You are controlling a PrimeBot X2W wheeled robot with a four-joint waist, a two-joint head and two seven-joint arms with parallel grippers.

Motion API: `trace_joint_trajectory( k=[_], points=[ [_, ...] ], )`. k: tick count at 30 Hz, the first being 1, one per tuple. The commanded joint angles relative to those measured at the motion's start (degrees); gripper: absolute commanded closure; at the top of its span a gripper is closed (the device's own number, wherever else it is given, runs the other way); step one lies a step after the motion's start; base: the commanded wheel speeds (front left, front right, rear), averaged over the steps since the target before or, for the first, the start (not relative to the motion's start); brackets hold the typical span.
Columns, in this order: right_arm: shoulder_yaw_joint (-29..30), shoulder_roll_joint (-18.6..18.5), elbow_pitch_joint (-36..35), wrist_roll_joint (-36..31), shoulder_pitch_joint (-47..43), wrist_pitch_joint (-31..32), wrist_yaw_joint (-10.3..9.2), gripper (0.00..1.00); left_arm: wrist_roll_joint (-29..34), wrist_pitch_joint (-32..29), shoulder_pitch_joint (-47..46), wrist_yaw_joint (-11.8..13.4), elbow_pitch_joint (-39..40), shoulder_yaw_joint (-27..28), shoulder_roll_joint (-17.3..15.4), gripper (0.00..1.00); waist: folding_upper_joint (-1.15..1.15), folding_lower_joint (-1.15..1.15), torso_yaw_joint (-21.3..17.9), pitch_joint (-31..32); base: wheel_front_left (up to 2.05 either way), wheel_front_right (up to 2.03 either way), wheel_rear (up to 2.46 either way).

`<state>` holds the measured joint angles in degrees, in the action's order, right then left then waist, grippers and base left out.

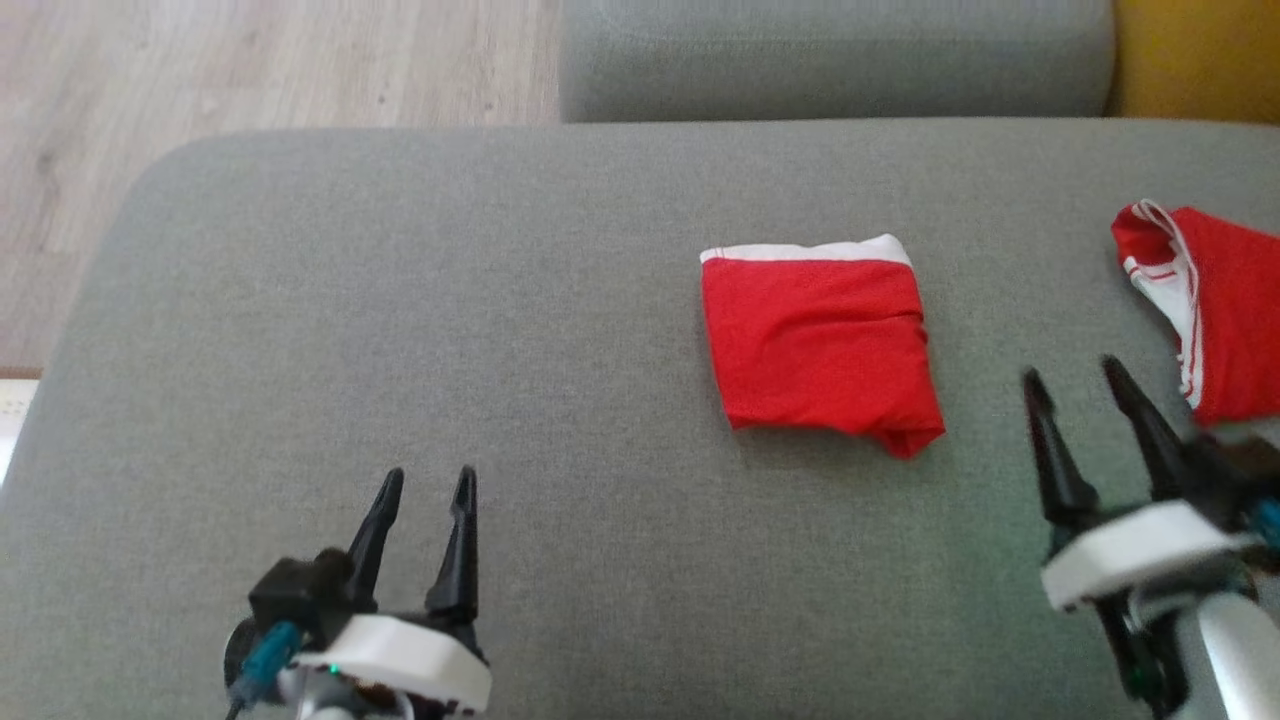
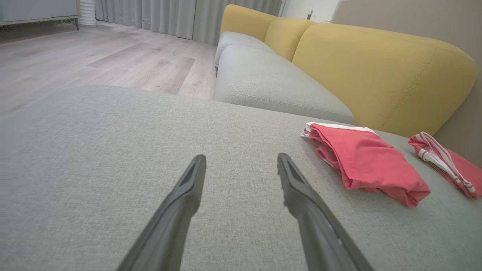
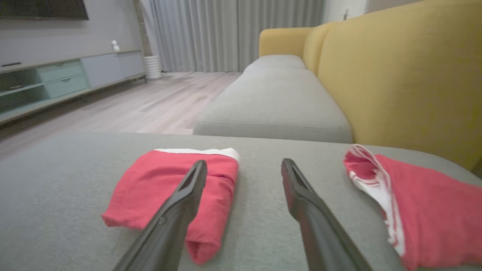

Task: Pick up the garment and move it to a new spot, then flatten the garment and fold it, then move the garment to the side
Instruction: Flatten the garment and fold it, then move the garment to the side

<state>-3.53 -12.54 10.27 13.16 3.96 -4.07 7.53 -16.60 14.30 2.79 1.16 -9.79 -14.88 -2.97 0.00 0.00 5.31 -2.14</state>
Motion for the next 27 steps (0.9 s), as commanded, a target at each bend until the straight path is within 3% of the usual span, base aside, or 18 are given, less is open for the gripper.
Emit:
trace_joint_trajectory(
  k=[1,12,27],
  points=[
    [0.72,0.34,-1.21,-0.33,-0.39,-2.26,-0.04,0.0,1.06,0.7,-0.69,-0.36,1.68,2.84,0.09,0.0,0.0,0.0,0.18,0.91,0.0,0.0,0.0],
    [4.69,4.98,4.03,-1.69,-6.53,-8.37,-0.04,0.0,4.11,0.7,2.41,-2.12,1.7,6.91,0.09,0.0,0.0,0.0,-0.02,3.54,0.0,0.0,0.0],
    [4.91,6.82,8.23,-3.12,-5.64,-10.2,-0.04,0.0,4.55,0.7,2.67,-3.23,1.56,7.72,0.09,0.0,0.0,0.0,-0.13,3.55,0.0,0.0,0.0]
  ],
)
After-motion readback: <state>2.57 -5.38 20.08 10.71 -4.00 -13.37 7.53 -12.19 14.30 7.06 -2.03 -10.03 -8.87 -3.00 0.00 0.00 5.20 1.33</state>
